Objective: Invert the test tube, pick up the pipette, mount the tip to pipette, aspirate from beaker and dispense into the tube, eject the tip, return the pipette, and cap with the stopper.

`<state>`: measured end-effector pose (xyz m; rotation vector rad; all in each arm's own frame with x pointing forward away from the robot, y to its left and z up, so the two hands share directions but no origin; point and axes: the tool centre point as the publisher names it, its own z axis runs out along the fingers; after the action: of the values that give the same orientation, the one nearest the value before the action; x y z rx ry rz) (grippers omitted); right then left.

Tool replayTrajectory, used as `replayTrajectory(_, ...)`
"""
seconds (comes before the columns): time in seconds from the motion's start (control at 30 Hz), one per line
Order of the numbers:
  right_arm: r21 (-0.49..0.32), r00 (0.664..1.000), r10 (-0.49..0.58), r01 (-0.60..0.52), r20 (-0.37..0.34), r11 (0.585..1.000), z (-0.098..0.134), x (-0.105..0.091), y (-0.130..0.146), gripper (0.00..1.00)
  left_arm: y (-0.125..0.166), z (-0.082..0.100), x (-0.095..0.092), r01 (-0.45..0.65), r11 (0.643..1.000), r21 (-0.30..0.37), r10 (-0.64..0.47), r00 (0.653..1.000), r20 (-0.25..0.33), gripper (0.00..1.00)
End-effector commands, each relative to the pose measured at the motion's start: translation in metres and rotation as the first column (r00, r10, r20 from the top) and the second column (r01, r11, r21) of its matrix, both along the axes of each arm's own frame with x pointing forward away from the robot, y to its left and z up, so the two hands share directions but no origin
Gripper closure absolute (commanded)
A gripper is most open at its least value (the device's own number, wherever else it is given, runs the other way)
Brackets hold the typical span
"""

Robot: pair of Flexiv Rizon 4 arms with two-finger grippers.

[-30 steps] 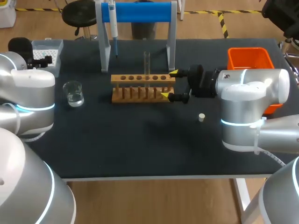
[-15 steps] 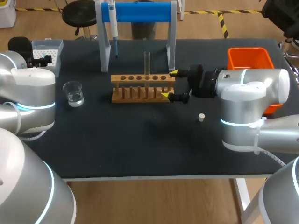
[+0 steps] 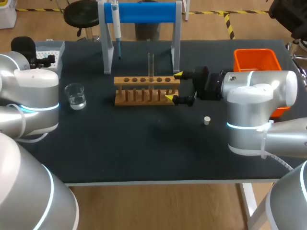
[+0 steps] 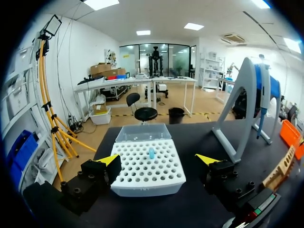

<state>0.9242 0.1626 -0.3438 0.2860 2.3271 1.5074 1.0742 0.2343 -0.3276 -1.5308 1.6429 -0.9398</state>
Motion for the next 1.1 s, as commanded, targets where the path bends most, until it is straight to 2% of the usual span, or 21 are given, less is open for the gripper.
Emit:
replayTrajectory(0.03, -0.001, 1.0, -0.003, 0.003, 0.001, 1.0, 0.0, -0.001, 0.0, 0.0, 0.002, -0.002, 0.005, 0.006, 1.0, 0.0, -0.006, 1.0, -0.002, 0.0)
replayTrajectory(0.4, -0.001, 1.0, -0.003, 0.003, 0.001, 1.0, 0.0, -0.001, 0.0, 0.0, 0.002, 0.0, 0.012, 0.018, 1.0, 0.007, -0.018, 1.0, -0.002, 0.02)
replayTrajectory(0.53, -0.001, 1.0, -0.003, 0.003, 0.001, 1.0, 0.0, -0.001, 0.0, 0.0, 0.002, -0.002, 0.014, 0.023, 1.0, 0.007, -0.023, 1.0, -0.004, 0.07)
replayTrajectory(1.1, -0.001, 1.0, -0.003, 0.003, 0.001, 1.0, 0.0, -0.001, 0.0, 0.0, 0.003, -0.01, 0.023, 0.031, 0.999, 0.01, -0.03, 0.999, -0.012, 0.18)
